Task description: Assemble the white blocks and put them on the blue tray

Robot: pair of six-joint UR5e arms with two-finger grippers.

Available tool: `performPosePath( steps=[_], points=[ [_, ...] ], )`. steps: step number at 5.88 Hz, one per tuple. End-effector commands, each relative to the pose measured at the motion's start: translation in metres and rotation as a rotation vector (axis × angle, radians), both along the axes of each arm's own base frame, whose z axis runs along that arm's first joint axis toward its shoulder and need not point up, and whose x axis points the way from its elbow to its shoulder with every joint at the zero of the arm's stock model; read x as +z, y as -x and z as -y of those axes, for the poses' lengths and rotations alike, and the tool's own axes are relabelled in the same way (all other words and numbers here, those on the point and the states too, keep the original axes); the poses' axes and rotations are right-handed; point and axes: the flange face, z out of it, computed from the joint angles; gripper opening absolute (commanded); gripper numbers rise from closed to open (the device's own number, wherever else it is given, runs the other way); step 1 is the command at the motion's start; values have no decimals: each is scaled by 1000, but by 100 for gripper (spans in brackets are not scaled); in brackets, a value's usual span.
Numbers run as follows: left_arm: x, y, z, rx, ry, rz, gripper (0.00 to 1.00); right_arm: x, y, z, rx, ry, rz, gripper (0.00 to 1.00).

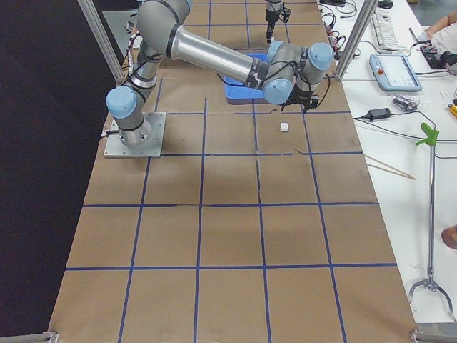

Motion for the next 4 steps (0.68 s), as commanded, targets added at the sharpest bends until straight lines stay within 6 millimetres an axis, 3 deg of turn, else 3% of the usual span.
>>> performPosePath(
  steps=[1, 2, 3, 4],
  points=[
    [24, 65, -16, -508, 59, 11, 14, -55, -7, 9, 49, 35, 104, 100],
    [26, 113, -32, -674, 67, 12, 13, -78, -8, -3, 50, 15, 120, 100],
    [28, 176, -62, -805, 63, 7, 13, -99, -13, -14, 44, 4, 155, 100],
    [17, 217, -95, -984, 44, 6, 13, -108, -8, -19, 33, 21, 163, 100]
  ],
)
